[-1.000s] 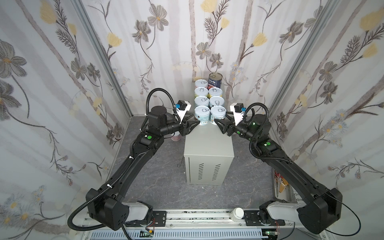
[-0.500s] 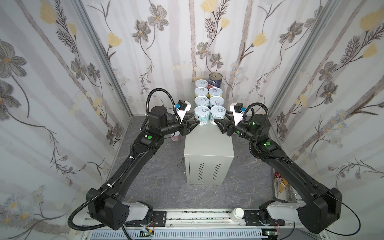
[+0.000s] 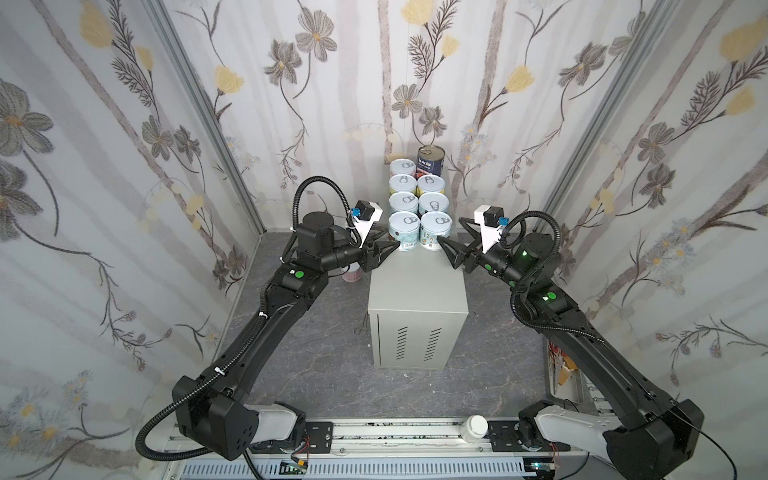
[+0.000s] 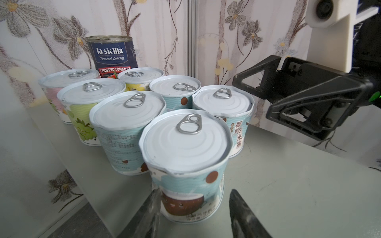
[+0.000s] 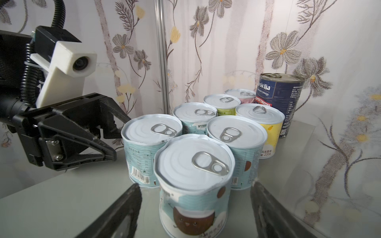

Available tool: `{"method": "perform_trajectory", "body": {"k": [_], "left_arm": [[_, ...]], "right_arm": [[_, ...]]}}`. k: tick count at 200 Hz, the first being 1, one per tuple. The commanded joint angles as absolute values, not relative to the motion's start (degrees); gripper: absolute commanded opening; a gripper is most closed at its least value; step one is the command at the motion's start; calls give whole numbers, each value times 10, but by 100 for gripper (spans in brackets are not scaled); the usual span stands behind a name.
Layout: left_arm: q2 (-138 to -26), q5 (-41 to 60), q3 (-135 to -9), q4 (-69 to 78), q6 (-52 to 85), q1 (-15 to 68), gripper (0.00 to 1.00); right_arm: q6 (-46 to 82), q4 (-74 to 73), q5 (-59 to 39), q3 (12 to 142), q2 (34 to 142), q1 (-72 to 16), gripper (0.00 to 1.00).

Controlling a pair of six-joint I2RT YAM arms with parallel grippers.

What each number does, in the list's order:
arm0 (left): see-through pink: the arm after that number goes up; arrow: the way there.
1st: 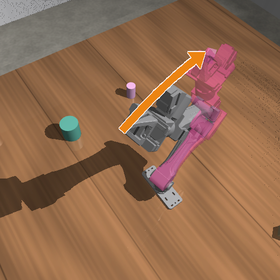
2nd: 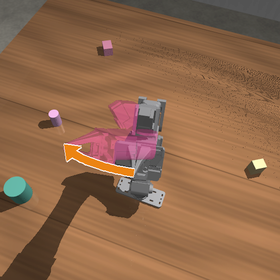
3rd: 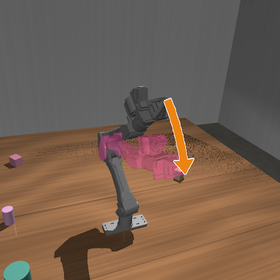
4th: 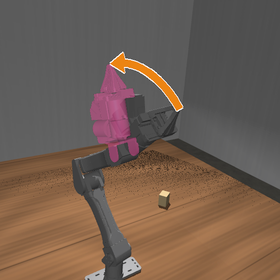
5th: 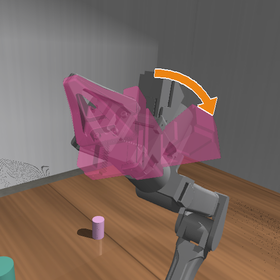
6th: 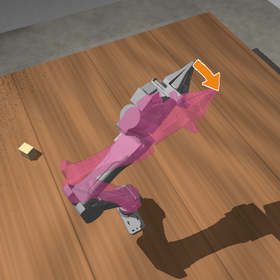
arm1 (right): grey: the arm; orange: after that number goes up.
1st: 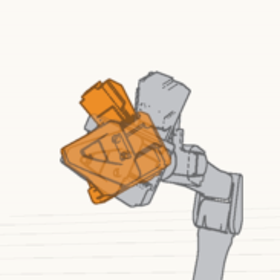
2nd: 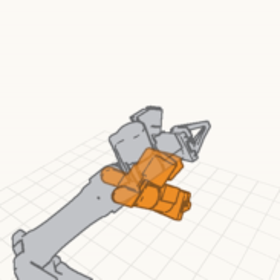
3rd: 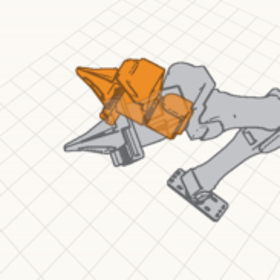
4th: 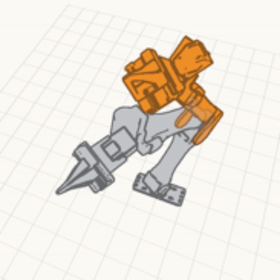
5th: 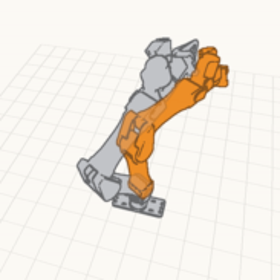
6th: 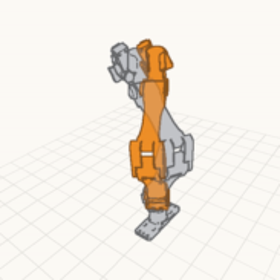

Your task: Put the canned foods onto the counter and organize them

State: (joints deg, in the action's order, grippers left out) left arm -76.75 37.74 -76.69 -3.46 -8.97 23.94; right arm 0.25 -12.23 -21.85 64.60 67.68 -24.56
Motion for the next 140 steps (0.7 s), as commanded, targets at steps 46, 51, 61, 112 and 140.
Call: {"method": "perform_trajectory", "body": {"k": [46, 51, 61, 112, 140], "left_arm": [[-760, 389, -761, -18, -95, 240, 50], [-759, 389, -760, -17, -95, 240, 50], [-757, 389, -759, -17, -96, 240, 50], [-747, 378, -754, -23, -102, 239, 51], [-734, 358, -750, -27, -109, 238, 53]], "right_arm": [[-1, -153, -195, 648, 681, -238, 85], [0, -154, -195, 647, 681, -238, 85], [1, -156, -195, 646, 681, -237, 85], [3, -151, -194, 646, 680, -237, 85], [-2, -147, -191, 652, 675, -235, 85]]}}
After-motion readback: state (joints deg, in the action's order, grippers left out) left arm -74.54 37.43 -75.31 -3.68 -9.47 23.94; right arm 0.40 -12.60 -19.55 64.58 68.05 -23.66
